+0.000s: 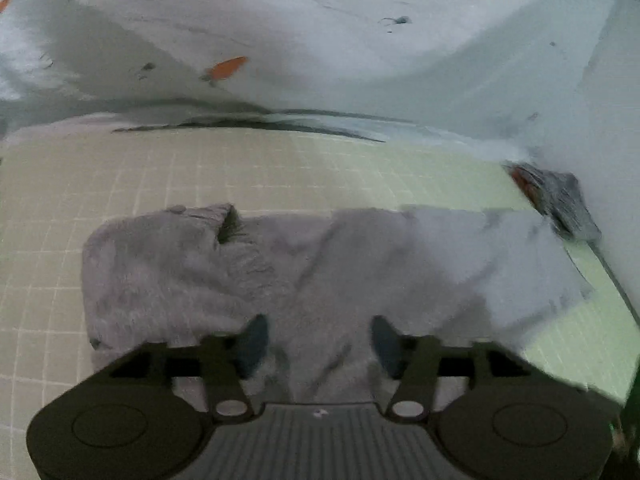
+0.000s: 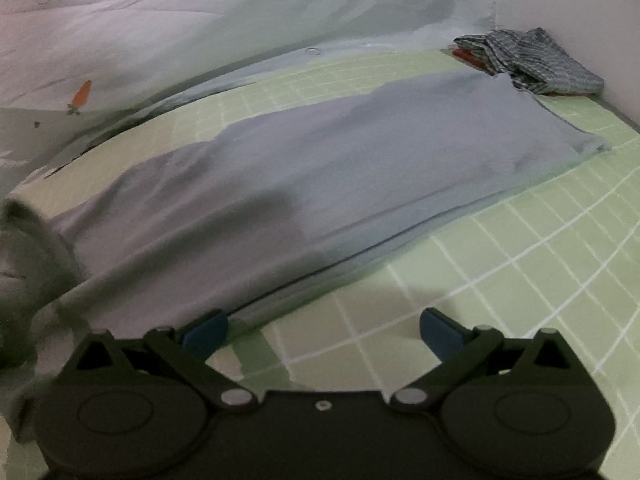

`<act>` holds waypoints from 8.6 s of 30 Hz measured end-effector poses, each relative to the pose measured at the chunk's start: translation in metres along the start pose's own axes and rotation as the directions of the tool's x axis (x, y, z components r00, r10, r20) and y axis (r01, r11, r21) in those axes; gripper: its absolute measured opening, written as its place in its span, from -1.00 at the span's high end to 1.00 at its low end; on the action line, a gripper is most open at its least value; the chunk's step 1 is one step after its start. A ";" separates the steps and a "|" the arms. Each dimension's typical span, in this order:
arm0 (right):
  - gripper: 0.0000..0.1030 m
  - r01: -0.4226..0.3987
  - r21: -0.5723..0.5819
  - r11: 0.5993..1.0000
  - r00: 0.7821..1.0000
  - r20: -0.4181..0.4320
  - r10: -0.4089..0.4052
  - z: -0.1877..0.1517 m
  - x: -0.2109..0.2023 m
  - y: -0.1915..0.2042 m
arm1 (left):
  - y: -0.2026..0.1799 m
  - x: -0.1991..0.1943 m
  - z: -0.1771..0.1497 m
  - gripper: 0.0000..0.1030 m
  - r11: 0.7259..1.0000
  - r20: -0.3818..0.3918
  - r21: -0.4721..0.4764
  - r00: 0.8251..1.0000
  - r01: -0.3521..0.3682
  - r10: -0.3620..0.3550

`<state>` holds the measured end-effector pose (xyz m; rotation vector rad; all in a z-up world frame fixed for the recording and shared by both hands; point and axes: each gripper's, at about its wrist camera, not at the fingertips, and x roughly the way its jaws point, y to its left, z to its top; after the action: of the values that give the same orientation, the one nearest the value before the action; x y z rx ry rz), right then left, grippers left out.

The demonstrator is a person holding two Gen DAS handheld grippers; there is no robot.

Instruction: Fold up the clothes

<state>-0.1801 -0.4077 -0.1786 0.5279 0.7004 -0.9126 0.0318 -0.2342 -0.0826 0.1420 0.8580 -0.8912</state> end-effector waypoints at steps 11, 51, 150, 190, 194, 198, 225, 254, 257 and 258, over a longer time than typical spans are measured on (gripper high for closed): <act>-1.00 -0.114 -0.156 0.981 0.984 0.121 0.134 0.033 -0.025 0.078 | 0.095 -0.013 -0.015 -0.60 0.931 -0.103 -0.152 0.942 -0.331 0.318; 0.05 -0.189 -0.378 0.906 0.982 -0.099 0.164 0.053 0.004 0.127 | 0.081 0.020 -0.034 -0.82 0.969 -0.231 -0.012 0.944 -0.245 0.235; -0.14 -0.304 -0.352 0.885 0.949 -0.026 0.315 0.101 0.053 -0.031 | -0.044 0.111 -0.013 -1.00 0.928 -0.291 -0.060 0.896 -0.368 0.336; -0.44 -0.362 -0.444 0.819 0.924 -0.056 0.378 0.108 0.039 0.009 | -0.040 0.106 -0.018 -1.00 0.932 -0.260 -0.056 0.907 -0.358 0.332; -0.39 -0.342 -0.467 0.815 0.935 -0.089 0.342 0.091 0.043 0.002 | -0.039 0.107 -0.016 -1.00 0.933 -0.268 -0.055 0.905 -0.356 0.330; 0.12 -0.279 -0.492 0.825 0.958 -0.084 0.274 0.085 0.055 0.010 | -0.037 0.106 -0.013 -1.00 0.936 -0.289 -0.057 0.903 -0.347 0.317; -0.34 -0.352 -0.283 0.892 0.935 -0.077 0.345 0.114 0.045 -0.044 | -0.022 0.089 -0.031 -1.00 0.920 -0.328 -0.056 0.878 -0.388 0.350; -1.00 -0.300 -0.315 0.900 0.951 -0.020 0.309 0.113 0.033 -0.064 | -0.021 0.086 -0.035 -1.00 0.923 -0.313 -0.050 0.883 -0.383 0.350; -1.00 -0.267 -0.233 0.935 0.964 -0.054 0.262 0.120 0.060 -0.085 | -0.021 0.087 -0.034 -1.00 0.922 -0.312 -0.052 0.883 -0.384 0.350; -1.00 -0.250 -0.213 0.944 0.968 -0.060 0.243 0.120 0.067 -0.090 | -0.021 0.087 -0.034 -1.00 0.921 -0.312 -0.053 0.883 -0.385 0.351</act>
<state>-0.1900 -0.5707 -0.1592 0.4234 0.7363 -0.5844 0.0249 -0.2873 -0.1623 0.3357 1.1159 -0.4635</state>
